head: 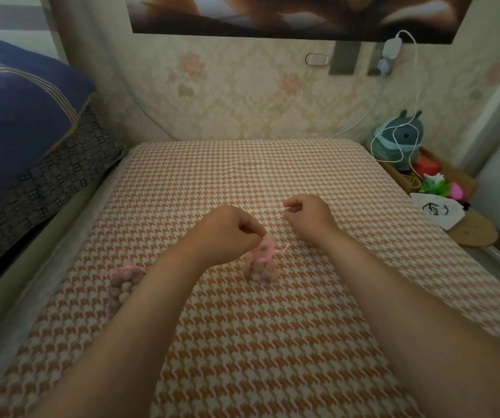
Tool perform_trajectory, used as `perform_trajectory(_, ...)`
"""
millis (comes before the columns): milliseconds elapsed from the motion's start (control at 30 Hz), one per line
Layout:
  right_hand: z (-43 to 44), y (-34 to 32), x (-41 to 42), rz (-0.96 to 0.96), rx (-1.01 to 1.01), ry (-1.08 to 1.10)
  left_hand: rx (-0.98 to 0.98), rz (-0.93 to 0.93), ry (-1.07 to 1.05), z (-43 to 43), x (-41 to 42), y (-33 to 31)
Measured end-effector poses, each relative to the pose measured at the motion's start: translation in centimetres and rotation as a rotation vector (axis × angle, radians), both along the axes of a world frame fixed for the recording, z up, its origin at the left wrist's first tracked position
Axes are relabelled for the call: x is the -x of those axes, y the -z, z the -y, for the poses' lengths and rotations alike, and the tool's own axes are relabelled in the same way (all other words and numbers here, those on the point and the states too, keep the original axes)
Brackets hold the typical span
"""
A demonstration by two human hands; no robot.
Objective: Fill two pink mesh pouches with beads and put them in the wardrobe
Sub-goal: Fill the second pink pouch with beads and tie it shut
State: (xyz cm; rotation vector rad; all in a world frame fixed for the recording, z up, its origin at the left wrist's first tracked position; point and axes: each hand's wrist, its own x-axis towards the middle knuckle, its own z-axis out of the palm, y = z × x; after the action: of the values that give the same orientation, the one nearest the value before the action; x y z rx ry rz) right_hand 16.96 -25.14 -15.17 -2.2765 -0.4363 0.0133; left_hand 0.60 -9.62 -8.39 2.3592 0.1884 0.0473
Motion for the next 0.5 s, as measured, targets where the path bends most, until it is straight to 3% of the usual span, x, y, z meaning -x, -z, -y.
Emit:
perform_trajectory(233,-0.4,-5.4,4.7,0.010,-0.229,-0.155,0.032,0.049,-0.065,0.8,1.8,0.4)
perform_trajectory(500,0.8,-7.9,11.4,0.114,-0.177,-0.258,0.057,0.079,-0.094,1.1,3.0,0.2)
